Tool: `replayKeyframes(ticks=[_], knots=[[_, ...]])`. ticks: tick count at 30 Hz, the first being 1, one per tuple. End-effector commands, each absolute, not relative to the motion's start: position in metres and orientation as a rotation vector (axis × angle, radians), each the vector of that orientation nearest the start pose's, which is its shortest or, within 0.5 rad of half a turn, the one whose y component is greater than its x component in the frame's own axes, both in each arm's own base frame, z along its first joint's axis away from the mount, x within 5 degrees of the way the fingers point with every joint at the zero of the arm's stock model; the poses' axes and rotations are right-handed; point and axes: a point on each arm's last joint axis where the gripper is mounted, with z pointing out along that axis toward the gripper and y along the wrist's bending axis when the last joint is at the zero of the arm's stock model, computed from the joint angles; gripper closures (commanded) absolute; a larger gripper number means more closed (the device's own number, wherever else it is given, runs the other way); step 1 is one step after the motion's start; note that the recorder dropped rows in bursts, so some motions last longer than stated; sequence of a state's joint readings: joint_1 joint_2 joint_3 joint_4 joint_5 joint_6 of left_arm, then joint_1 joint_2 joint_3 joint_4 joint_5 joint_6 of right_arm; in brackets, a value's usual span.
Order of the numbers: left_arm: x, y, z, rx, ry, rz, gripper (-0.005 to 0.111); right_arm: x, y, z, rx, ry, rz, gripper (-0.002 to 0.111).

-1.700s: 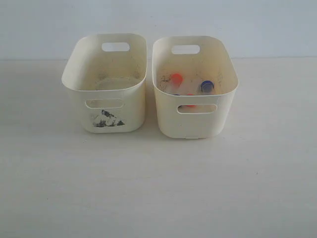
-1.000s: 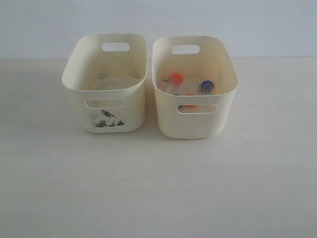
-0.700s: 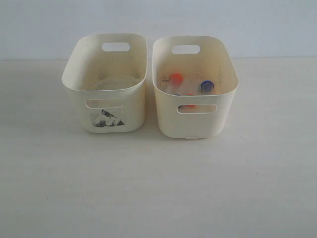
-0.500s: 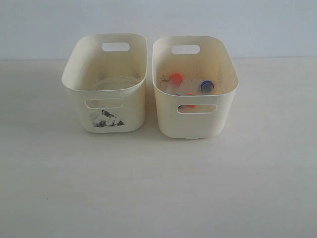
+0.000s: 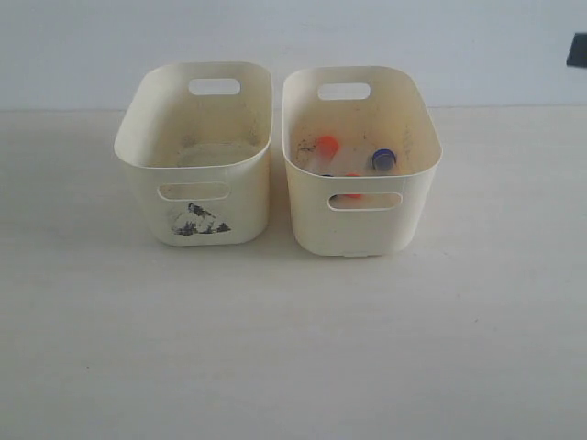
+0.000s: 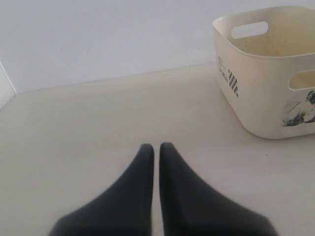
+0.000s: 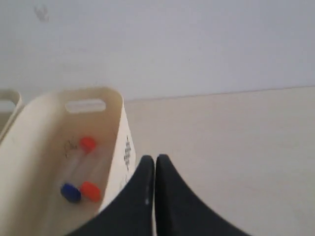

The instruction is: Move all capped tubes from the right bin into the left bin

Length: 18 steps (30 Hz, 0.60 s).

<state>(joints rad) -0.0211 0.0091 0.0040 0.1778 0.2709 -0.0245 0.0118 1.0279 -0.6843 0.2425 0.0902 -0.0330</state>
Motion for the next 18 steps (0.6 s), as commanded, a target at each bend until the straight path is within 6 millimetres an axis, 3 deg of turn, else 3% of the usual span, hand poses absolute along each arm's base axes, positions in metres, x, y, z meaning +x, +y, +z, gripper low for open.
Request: replayKeyframes(ticks=[1,6,10,12,15,18], knots=[[0.056,0.003,0.189,0.102,1.747,0.124,0.102,0.257,0.016,0.321,0.302,1.792,0.299,0.108],[0.056,0.003,0.189,0.102,1.747,0.124,0.102,0.302,0.086,0.347,-0.095,1.906,0.342,0.109],[0.056,0.003,0.189,0.102,1.747,0.124,0.102,0.347,0.128,0.372,-0.173,2.106,0.456,0.109],[0.056,0.003,0.189,0.102,1.747,0.124,0.102,0.369,0.136,0.375,-0.13,2.254,0.465,0.109],[0.056,0.003,0.189,0.102,1.747,0.124,0.102,0.399,0.136,0.367,0.003,2.482,0.314,0.109],[0.056,0.003,0.189,0.102,1.747,0.124,0.102,0.419,0.14,0.366,0.018,2.581,0.239,0.109]])
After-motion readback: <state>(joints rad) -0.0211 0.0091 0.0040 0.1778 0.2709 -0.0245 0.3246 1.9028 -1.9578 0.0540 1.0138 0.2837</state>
